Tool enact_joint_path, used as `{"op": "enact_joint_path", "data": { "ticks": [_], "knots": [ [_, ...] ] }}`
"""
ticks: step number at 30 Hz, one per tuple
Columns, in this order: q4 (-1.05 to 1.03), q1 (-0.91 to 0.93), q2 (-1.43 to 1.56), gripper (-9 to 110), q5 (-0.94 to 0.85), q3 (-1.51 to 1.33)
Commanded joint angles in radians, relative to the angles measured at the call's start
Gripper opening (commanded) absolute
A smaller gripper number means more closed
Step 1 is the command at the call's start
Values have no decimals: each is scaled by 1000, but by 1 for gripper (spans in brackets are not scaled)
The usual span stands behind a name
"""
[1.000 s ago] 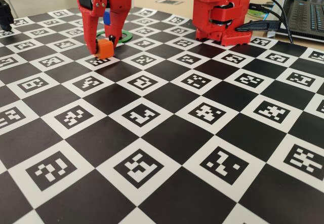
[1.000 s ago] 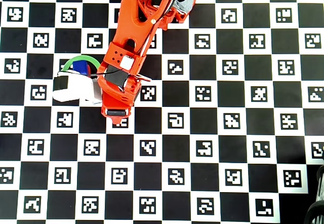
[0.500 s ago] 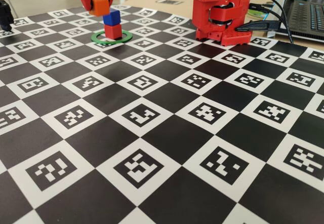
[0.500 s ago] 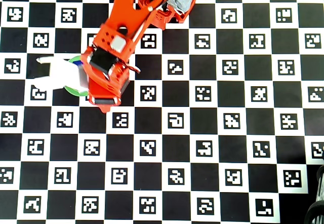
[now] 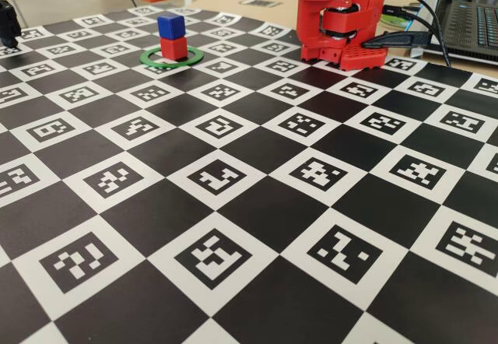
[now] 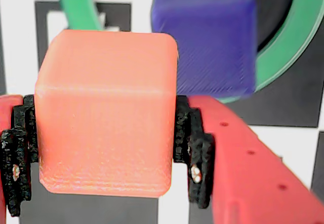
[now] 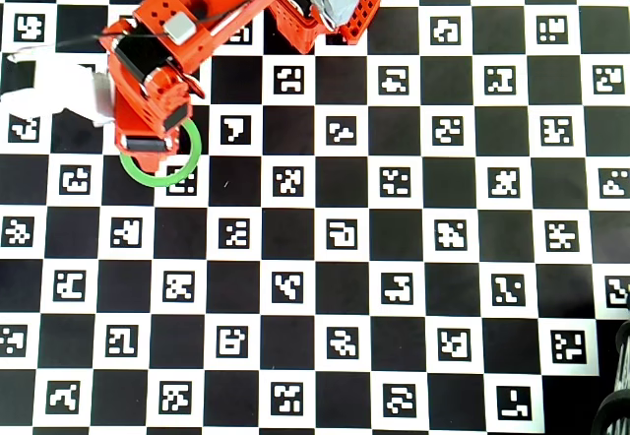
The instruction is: Grab the red cube then put it in the green circle then put the blue cube on top and finally the orange cube on top
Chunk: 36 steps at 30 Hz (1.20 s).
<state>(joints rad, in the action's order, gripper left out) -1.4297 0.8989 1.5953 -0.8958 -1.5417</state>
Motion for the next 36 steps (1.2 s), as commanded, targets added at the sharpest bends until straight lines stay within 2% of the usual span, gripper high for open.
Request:
{"op": "enact_joint_path", "data": {
  "ticks": [1,28,36],
  "knots": [
    [18,31,104,4,-23,8],
    [25,58,166,4,-196,-89],
    [20,54,169,4,-199,-106]
  ]
}}
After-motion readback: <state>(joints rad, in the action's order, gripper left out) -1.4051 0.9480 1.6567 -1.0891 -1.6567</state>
